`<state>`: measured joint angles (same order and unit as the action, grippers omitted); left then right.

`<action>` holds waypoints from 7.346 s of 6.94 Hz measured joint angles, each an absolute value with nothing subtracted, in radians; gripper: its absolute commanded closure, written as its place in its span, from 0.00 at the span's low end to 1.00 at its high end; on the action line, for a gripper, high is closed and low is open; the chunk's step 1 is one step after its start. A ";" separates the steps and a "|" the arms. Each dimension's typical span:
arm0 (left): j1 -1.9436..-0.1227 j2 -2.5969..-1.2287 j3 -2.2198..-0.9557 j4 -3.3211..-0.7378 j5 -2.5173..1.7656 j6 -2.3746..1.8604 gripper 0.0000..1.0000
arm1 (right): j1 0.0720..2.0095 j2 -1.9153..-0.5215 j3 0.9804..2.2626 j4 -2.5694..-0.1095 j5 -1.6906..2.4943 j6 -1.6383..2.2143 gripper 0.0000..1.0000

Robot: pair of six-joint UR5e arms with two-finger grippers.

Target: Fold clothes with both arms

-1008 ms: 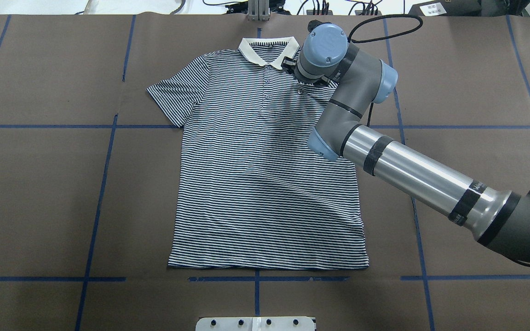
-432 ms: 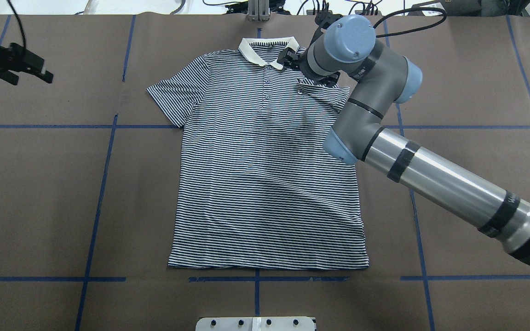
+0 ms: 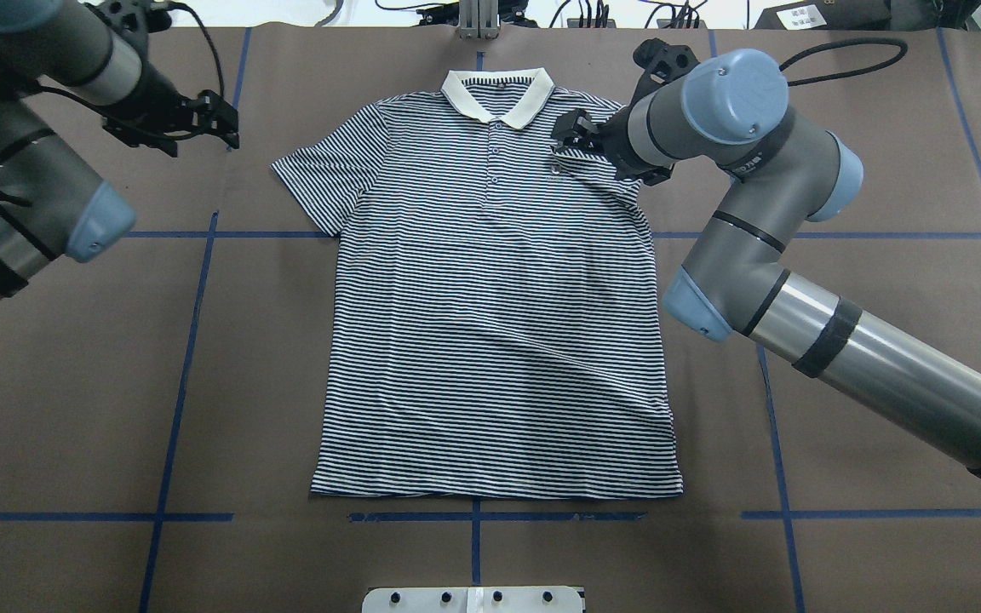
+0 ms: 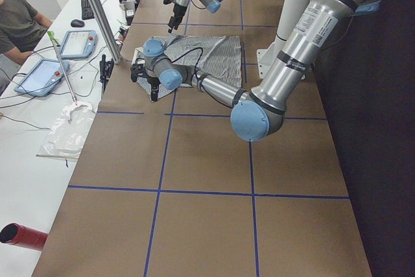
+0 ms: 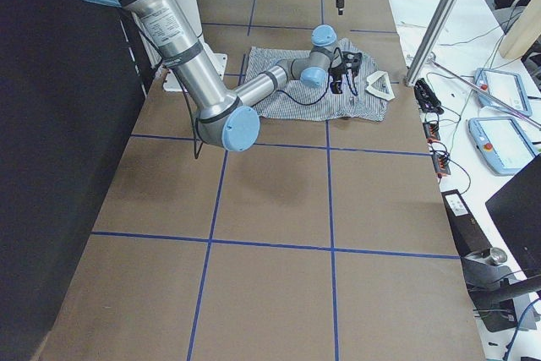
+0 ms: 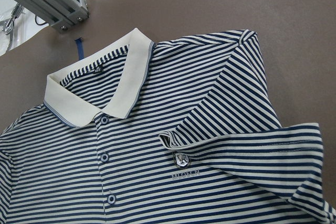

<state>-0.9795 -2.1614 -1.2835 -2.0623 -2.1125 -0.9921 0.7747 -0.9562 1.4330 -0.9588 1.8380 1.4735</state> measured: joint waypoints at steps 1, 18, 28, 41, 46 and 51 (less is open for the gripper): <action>-0.947 -2.234 -1.153 -2.135 -2.052 -1.016 0.25 | 0.775 -0.990 1.474 -0.959 1.839 1.473 0.00; -0.800 -2.533 -0.989 -2.062 -1.900 -1.164 1.00 | 0.773 -1.026 1.507 -0.957 1.841 1.474 0.00; -0.761 -2.297 -1.442 -2.075 -1.966 -1.207 0.23 | 0.452 -1.274 1.946 -1.312 1.643 1.862 0.04; -0.763 -2.281 -1.482 -2.074 -1.840 -1.204 0.23 | 0.203 -1.470 2.054 -1.383 1.588 2.156 1.00; -0.495 -2.057 -1.804 -1.942 -1.716 -1.521 0.23 | 0.205 -1.508 2.148 -1.386 1.652 2.155 1.00; -0.238 -1.840 -1.930 -1.879 -1.596 -1.703 0.23 | 0.201 -1.509 2.155 -1.387 1.660 2.154 1.00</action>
<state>-0.2384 -1.8398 -1.9298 -1.8788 -1.5960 -1.7029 0.2015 -1.5090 2.1552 -1.3867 1.6600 2.1542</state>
